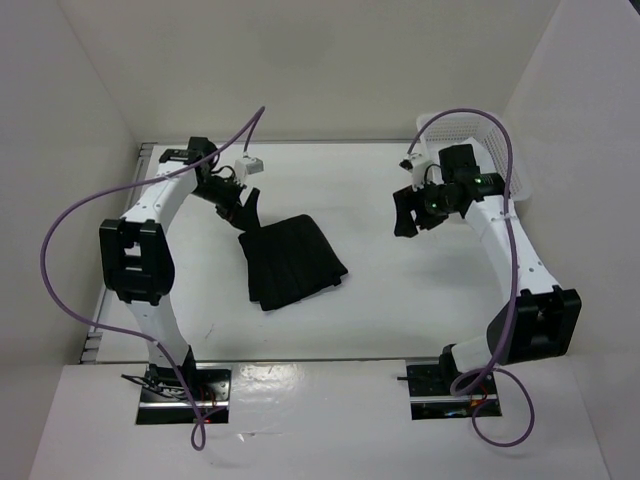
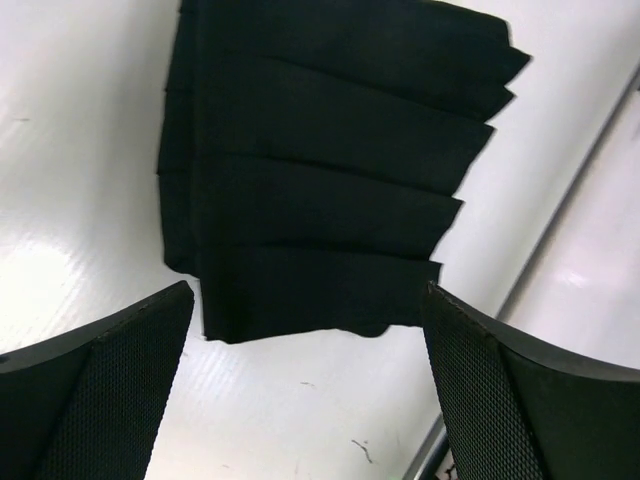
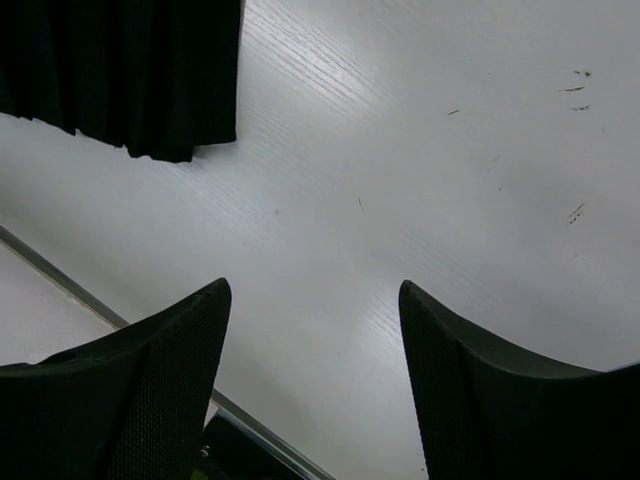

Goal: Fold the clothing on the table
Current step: Fold the skirt

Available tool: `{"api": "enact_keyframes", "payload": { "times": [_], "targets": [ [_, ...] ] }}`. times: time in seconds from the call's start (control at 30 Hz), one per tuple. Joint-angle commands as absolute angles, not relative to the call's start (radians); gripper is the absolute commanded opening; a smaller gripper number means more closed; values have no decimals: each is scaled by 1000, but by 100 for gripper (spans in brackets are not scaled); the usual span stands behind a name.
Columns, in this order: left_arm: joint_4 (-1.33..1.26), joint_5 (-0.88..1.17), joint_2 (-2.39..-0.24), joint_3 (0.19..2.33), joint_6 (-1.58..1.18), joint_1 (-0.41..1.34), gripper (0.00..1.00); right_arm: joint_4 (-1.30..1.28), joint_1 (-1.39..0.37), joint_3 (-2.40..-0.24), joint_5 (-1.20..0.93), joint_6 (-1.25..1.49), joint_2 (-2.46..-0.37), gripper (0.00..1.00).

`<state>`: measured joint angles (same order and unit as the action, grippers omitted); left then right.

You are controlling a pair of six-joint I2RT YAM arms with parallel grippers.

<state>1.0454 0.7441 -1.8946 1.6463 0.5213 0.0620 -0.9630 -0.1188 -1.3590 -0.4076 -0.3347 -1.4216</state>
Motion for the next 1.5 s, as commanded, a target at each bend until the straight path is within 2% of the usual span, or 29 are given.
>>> {"api": "enact_keyframes", "payload": {
  "times": [0.0,0.6,0.67,0.7,0.73,0.83,0.87,1.2,1.33,1.37,1.4,1.43,1.47],
  "targets": [
    [997,701,-1907,1620,503,60,100,-928,-94,-1362,-462,-347,-1391,73],
    [907,589,-1919,1474,462,81,100,-928,-48,-1341,-492,-347,-1344,73],
    [907,589,-1919,1474,451,81,89,-928,-48,-1341,-492,-347,-1344,73],
    [907,589,-1919,1474,451,81,76,-928,-48,-1332,-502,-347,-1344,73],
    [907,600,-1919,1474,451,81,43,-919,-38,-1331,-502,-347,-1344,73],
    [907,600,-1928,1483,451,81,2,-919,-38,-1331,-512,-347,-1335,73],
    [907,600,-1919,1483,451,81,0,-919,-29,-1321,-512,-347,-1335,73],
    [1014,588,-1884,1701,474,91,0,-919,-29,-1321,-522,-347,-1335,73],
    [1025,561,-1916,1723,483,91,0,-919,-29,-1321,-531,-347,-1335,73],
    [1025,561,-1916,1723,483,91,3,-919,-29,-1321,-531,-347,-1335,73],
    [1013,551,-1939,1723,483,91,20,-919,-29,-1321,-531,-347,-1335,73],
    [1003,551,-1948,1706,483,91,27,-919,-29,-1321,-531,-347,-1335,73],
    [1003,539,-1959,1677,483,91,28,-919,-29,-1321,-531,-347,-1335,73]
  ]
}}
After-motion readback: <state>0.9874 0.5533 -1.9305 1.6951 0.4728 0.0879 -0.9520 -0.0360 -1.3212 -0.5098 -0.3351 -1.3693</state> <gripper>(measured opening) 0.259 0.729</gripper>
